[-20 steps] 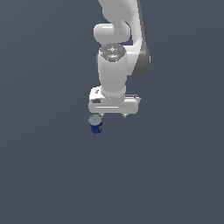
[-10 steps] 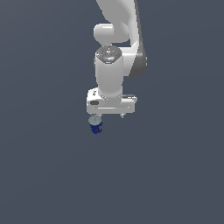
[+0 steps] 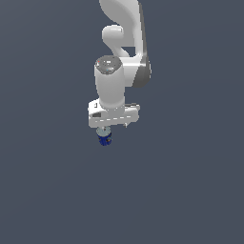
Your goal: Pick up the object and move it to a goal position.
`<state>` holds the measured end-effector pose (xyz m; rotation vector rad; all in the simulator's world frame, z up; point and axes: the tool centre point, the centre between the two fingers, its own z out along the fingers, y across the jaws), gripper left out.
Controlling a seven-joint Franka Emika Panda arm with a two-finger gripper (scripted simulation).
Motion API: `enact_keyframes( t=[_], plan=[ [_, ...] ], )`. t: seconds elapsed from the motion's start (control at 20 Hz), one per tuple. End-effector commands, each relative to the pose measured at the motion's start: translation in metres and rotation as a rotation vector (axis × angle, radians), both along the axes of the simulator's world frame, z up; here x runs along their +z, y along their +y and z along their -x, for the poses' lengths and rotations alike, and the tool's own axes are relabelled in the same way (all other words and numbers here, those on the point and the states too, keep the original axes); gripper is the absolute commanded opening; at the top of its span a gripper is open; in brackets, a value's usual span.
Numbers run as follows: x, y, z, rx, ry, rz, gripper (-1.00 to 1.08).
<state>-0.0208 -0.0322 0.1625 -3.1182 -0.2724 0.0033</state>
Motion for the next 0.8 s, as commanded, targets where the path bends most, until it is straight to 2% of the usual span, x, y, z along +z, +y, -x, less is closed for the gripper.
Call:
enact_keyframes(
  t=[0.0, 0.75],
  plan=[
    [-0.006, -0.009, 0.003, 0.051, -0.001, 0.002, 1.00],
    [-0.034, -0.052, 0.023, 0.299, -0.005, 0.010, 1.00]
  ],
)
